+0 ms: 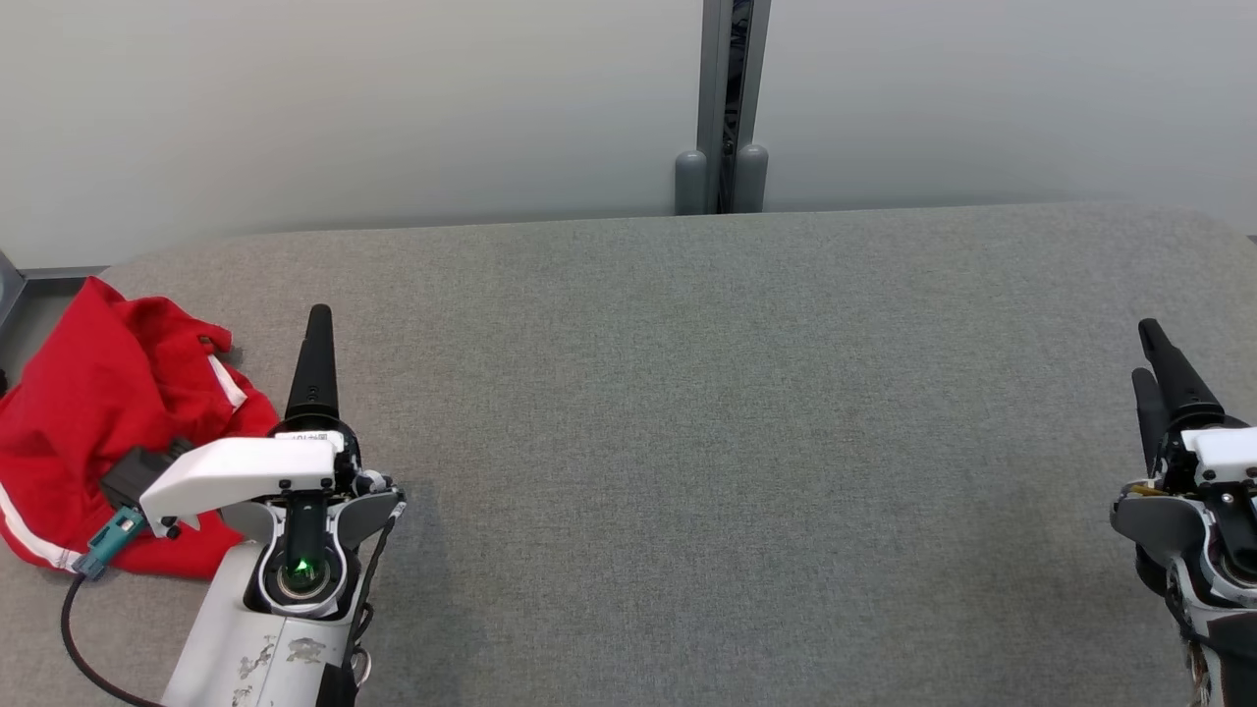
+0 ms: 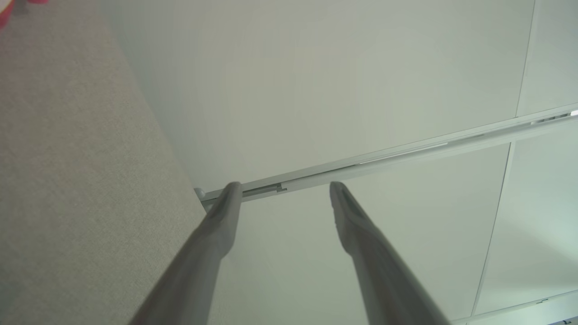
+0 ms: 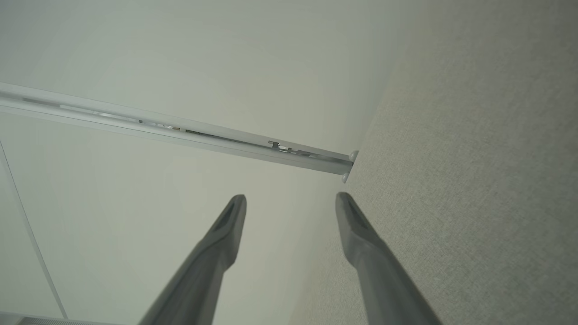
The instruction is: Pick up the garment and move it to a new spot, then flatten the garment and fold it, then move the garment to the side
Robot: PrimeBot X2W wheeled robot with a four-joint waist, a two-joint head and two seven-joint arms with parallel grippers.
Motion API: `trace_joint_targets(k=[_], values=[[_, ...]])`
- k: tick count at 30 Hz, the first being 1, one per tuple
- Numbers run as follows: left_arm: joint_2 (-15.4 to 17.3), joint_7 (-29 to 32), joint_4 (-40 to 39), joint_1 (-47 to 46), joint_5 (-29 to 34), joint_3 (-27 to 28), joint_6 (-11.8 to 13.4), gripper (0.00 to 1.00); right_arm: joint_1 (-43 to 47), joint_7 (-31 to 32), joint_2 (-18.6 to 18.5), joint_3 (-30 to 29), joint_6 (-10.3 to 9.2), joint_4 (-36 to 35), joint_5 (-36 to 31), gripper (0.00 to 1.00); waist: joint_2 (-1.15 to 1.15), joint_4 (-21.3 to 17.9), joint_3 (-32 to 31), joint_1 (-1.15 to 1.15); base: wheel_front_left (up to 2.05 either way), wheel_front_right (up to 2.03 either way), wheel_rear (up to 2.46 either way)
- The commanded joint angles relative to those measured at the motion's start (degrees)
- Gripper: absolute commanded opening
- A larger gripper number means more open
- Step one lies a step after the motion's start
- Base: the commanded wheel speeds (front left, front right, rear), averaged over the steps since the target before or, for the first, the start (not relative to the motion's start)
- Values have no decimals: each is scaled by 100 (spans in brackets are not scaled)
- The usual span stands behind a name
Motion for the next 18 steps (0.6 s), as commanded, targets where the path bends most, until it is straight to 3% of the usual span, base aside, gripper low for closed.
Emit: trace_joint_targets(k=[1, 18], values=[[56, -23, -175, -130, 193, 46, -6, 100, -103, -68, -95, 41, 20, -180, -176, 100, 0, 1, 0, 0, 0, 0, 0], [30, -158, -1159, 365, 3056, 238, 86, 100, 380, -597, -123, 590, 25, -1200, -2789, 100, 0, 1, -35, 0, 0, 0, 0]])
